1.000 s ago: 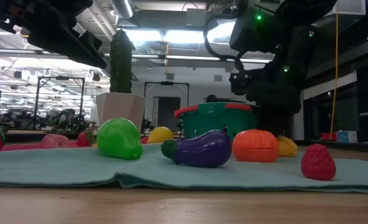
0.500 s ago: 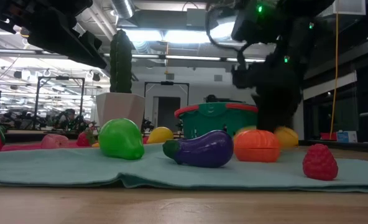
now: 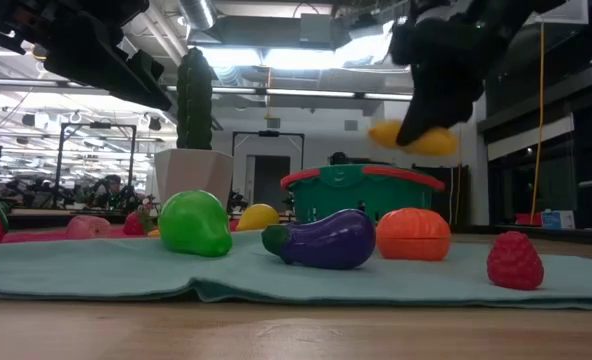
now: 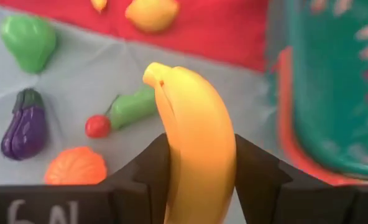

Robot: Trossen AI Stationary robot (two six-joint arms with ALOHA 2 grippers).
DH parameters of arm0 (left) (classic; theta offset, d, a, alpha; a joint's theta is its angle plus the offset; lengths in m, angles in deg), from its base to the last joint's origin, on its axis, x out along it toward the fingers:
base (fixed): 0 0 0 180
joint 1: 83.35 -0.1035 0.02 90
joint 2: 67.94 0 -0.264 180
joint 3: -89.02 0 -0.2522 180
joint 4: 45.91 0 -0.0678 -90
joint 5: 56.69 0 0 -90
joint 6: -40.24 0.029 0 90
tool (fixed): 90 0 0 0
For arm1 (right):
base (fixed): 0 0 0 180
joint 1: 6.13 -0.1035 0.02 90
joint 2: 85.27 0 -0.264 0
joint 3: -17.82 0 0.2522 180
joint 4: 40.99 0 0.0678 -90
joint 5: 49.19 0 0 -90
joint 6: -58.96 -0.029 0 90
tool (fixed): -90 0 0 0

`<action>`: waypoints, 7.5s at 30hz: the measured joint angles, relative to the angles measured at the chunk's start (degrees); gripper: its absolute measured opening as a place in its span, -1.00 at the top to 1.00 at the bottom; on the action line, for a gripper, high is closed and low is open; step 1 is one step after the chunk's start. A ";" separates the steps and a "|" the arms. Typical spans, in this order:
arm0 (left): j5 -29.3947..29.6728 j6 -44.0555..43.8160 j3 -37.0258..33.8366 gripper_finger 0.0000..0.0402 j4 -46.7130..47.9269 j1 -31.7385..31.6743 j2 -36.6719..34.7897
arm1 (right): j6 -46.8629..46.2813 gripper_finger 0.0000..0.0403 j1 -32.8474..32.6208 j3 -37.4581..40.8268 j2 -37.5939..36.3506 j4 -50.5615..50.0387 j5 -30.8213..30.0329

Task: Pick and placing Produce into tupperware
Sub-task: Put the yellow banana into the blue basket, then put the brown potato into the blue basket

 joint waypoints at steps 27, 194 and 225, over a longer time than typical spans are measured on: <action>0.66 0.37 -15.62 0.11 -34.31 -1.77 -1.14 | 21.35 0.28 -0.66 32.64 -17.52 54.37 5.87; 11.32 1.32 -15.07 0.11 -13.31 -6.31 -17.11 | 27.06 0.51 14.86 29.11 -26.39 38.11 16.44; 19.08 -12.09 -8.99 0.11 1.25 -6.54 -13.90 | 27.45 0.51 13.30 30.11 -27.09 38.29 16.41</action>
